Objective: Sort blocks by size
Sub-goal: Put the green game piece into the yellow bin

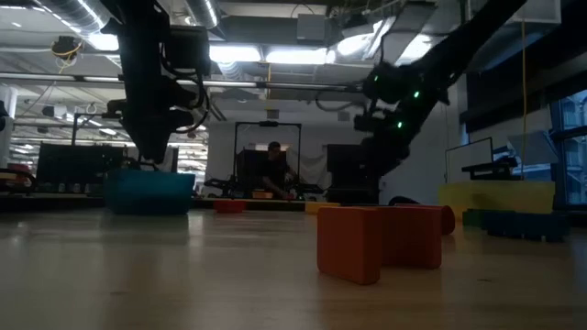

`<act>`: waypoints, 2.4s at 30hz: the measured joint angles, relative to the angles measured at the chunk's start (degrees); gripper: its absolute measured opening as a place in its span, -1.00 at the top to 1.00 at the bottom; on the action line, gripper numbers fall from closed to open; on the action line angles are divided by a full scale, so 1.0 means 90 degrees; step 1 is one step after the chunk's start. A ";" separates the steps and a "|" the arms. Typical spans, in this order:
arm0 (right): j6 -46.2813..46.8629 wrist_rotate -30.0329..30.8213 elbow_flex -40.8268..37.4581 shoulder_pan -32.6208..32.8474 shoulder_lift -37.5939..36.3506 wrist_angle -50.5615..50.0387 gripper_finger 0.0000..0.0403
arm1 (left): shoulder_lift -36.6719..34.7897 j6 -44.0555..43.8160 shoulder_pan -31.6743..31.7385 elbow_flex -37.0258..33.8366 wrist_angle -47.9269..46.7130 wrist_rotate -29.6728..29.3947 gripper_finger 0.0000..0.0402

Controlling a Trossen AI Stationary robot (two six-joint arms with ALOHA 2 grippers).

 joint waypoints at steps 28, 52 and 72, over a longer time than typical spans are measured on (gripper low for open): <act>-0.0002 0.0079 0.0410 -0.0086 0.1214 -0.0373 0.28 | 0.0000 -0.0116 0.0000 0.0000 0.0030 0.0024 0.22; -0.0286 0.0077 0.2263 -0.0086 -0.0285 -0.6490 0.25 | 0.0000 -0.0125 -0.0177 0.0005 0.0307 0.0264 0.22; -0.0268 0.1859 0.1318 -0.0538 -0.0464 -0.7481 0.18 | 0.0000 -0.0040 -0.1181 0.0005 0.1365 0.0258 0.22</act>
